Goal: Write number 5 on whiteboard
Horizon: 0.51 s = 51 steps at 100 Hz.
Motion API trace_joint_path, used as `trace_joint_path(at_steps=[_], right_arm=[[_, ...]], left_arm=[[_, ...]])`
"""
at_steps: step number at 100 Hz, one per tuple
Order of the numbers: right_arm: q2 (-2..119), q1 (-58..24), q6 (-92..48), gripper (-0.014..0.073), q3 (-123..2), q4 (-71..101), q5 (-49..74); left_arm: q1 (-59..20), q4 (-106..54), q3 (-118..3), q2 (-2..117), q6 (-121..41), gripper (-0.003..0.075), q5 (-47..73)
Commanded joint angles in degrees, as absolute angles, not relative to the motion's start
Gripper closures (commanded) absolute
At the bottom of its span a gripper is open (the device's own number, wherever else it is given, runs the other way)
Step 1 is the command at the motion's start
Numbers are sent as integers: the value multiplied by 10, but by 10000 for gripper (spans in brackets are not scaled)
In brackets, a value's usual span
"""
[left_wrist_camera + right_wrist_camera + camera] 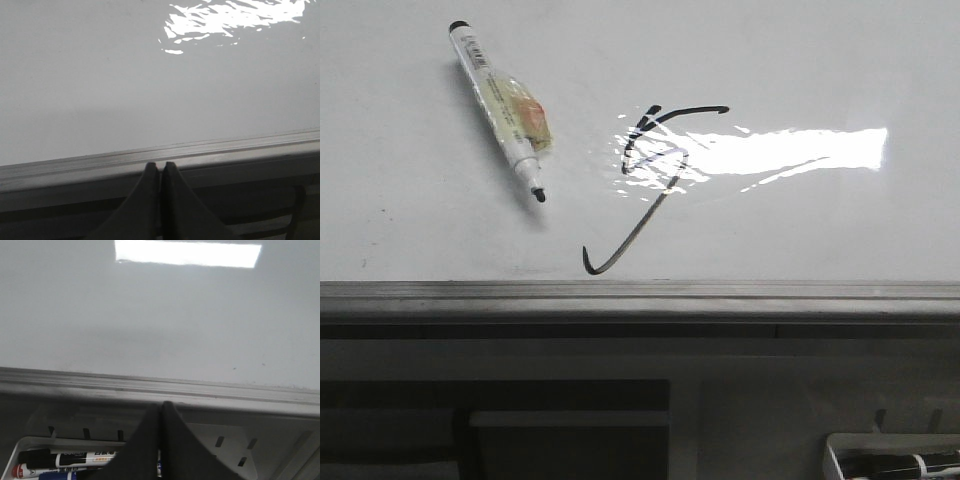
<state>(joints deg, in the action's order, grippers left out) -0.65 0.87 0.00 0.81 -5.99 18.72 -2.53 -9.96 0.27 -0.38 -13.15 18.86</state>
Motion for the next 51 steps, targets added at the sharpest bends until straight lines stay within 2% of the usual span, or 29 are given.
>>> trace_joint_path(at_steps=[1,51], right_arm=[[-16,12,0,662,22,-65,180],[-16,12,0,662,22,-65,180]], left_arm=[[-22,-104,12,-19,-125,741,147],[-22,-104,12,-19,-125,741,147]])
